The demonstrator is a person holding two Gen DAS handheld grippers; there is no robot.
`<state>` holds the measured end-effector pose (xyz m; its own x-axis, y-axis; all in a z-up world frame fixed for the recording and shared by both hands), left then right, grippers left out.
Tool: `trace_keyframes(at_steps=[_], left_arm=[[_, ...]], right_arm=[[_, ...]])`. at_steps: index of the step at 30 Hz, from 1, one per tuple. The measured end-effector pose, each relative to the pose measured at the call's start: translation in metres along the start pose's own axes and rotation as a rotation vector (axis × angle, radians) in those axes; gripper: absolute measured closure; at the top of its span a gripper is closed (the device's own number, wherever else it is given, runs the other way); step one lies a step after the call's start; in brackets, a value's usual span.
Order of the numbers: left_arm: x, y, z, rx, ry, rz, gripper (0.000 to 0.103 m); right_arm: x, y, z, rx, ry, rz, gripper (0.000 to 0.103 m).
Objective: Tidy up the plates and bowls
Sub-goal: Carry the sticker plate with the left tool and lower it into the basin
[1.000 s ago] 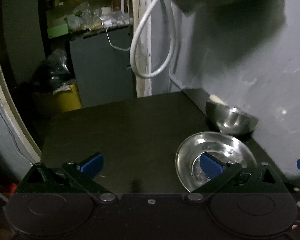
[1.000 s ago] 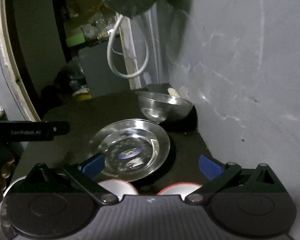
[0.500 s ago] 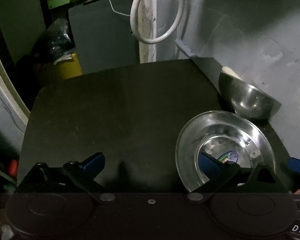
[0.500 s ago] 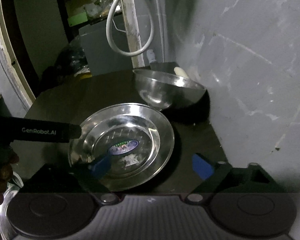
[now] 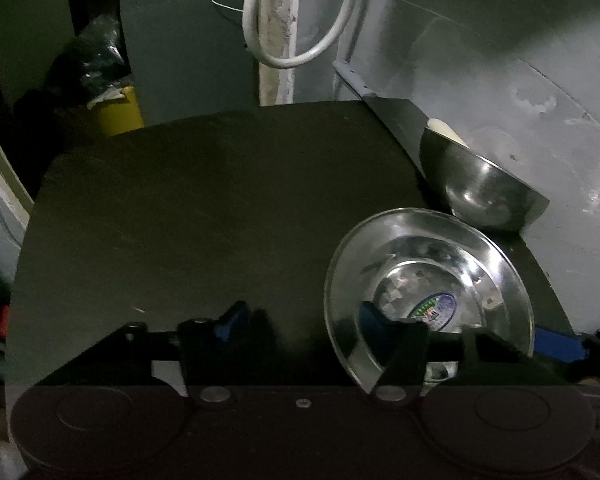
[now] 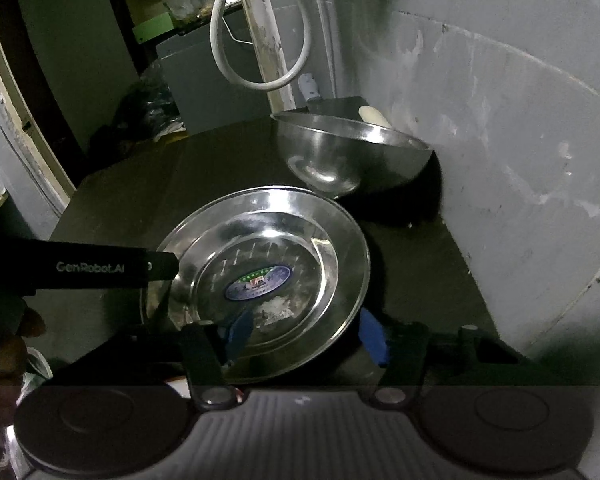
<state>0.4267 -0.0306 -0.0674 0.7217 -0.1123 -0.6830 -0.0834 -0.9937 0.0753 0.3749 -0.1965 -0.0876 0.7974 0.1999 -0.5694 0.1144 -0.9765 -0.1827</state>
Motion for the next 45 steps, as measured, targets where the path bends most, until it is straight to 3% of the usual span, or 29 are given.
trace_keyframes(at_steps=[1, 5, 7, 9, 29, 45], left_arm=[[0.001, 0.001, 0.000, -0.004, -0.004, 0.011, 0.054], [0.001, 0.004, 0.002, -0.008, -0.007, 0.036, 0.064], [0.002, 0.006, 0.003, -0.010, -0.013, 0.057, 0.076], [0.002, 0.007, 0.004, -0.014, -0.016, 0.070, 0.080], [-0.027, -0.028, 0.004, -0.061, 0.037, 0.025, 0.082], [-0.084, -0.060, 0.012, -0.085, 0.107, 0.017, 0.082]], right_arm=[[0.001, 0.001, 0.000, 0.006, -0.003, -0.001, 0.044], [0.003, 0.004, 0.002, 0.025, -0.006, 0.002, 0.052], [0.003, 0.004, 0.002, 0.028, -0.006, 0.004, 0.060], [0.003, 0.005, 0.002, 0.034, -0.006, 0.003, 0.064], [0.003, -0.022, -0.004, 0.025, 0.019, -0.085, 0.068], [-0.037, -0.070, -0.002, -0.022, 0.078, -0.130, 0.068]])
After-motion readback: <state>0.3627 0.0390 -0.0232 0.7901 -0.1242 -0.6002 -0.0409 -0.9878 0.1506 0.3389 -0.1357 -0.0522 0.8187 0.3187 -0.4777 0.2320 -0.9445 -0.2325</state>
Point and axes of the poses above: each gripper's, at about its wrist camera, not at the fingertips, and x roughly the way its jaws point, y to its right, z to its underside, the point moved 5 cm from there along x, roughly the way its jaws point, and after that the axes turned 11 degrees about y, right-handed, at the moved point
